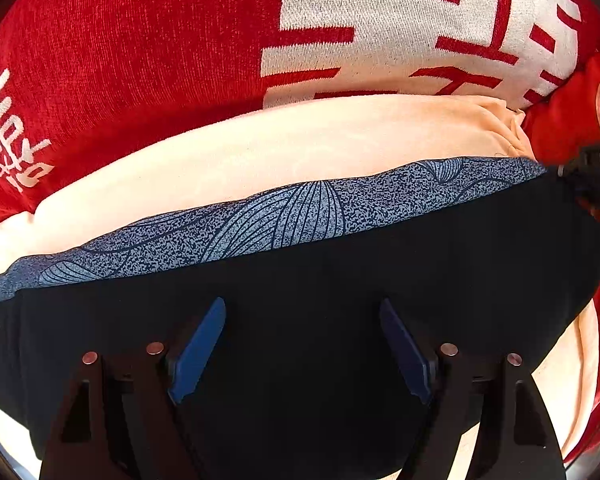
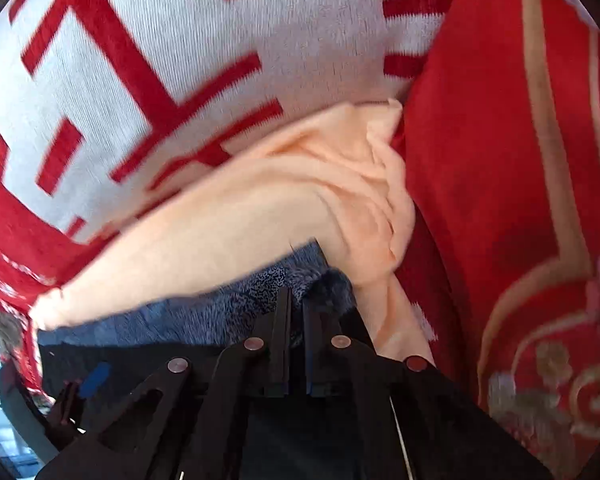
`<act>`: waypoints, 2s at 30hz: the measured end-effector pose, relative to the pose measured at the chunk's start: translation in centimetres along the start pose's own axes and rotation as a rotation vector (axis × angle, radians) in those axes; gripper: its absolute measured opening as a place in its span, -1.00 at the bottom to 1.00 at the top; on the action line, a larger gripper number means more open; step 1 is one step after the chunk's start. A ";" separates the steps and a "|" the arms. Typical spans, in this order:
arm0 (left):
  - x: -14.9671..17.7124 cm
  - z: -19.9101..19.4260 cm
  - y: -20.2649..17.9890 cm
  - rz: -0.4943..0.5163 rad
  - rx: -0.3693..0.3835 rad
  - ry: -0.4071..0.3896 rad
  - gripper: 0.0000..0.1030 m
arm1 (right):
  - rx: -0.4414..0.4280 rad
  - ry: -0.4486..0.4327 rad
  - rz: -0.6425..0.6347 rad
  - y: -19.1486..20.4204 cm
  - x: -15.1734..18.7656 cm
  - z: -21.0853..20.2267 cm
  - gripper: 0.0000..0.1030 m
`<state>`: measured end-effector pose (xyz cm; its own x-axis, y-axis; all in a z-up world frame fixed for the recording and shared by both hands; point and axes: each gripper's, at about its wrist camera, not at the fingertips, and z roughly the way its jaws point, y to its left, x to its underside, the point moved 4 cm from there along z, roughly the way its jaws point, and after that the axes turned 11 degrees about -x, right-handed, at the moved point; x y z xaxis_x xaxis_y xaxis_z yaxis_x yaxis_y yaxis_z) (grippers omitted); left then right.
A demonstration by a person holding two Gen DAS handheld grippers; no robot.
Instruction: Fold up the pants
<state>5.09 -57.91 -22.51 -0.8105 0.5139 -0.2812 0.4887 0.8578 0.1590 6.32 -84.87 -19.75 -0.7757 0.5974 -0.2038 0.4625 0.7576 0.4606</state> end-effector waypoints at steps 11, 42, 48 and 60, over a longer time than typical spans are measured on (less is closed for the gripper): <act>-0.4 -2.4 5.3 -0.058 -0.044 -0.034 0.59 | -0.018 -0.001 -0.153 3.4 3.4 -3.5 -0.74; 12.8 -5.0 29.4 -0.174 -0.103 0.080 0.99 | -0.457 0.296 0.078 20.3 26.5 4.3 -0.05; 15.3 -3.6 39.5 -0.196 -0.173 0.085 0.99 | -0.589 0.347 0.104 29.7 31.3 11.1 -0.05; 17.6 2.0 49.4 -0.183 -0.252 0.064 0.99 | -0.695 0.329 0.227 33.4 33.3 17.0 -0.06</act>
<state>15.64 -6.52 -21.47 -0.9000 0.3438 -0.2680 0.2444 0.9070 0.3429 3.26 -35.23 -25.79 -0.8315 0.5273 0.1749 0.3349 0.2246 0.9151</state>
